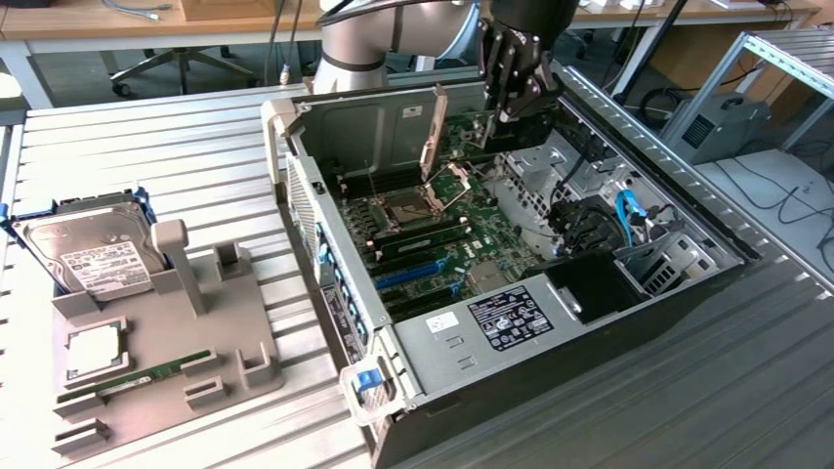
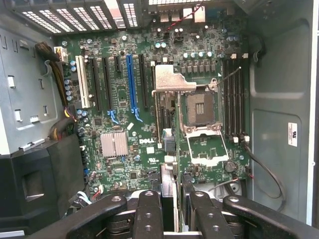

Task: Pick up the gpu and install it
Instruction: 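Insert the gpu into the slot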

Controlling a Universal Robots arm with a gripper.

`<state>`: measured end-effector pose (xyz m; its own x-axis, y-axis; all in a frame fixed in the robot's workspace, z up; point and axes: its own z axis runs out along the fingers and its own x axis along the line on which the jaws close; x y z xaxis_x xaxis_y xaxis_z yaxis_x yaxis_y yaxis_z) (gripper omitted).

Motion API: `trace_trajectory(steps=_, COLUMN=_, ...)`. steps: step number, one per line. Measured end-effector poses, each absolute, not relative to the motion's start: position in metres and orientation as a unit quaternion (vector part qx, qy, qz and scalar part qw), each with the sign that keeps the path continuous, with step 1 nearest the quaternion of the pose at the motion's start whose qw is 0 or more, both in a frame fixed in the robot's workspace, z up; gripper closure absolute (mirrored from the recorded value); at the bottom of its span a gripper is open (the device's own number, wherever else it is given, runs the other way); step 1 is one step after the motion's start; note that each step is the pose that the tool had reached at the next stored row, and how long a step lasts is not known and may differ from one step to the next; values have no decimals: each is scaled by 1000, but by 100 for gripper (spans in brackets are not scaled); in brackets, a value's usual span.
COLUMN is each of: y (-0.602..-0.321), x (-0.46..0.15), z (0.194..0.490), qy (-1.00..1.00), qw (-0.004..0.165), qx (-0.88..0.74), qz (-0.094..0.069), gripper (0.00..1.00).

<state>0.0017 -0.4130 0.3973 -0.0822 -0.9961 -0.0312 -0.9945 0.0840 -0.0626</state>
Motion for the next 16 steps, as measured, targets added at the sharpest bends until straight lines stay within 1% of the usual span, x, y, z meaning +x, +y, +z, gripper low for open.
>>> trace_trajectory(steps=16, y=-414, x=2, z=393, qy=735, qw=33, qx=-677, qz=-12, gripper=73)
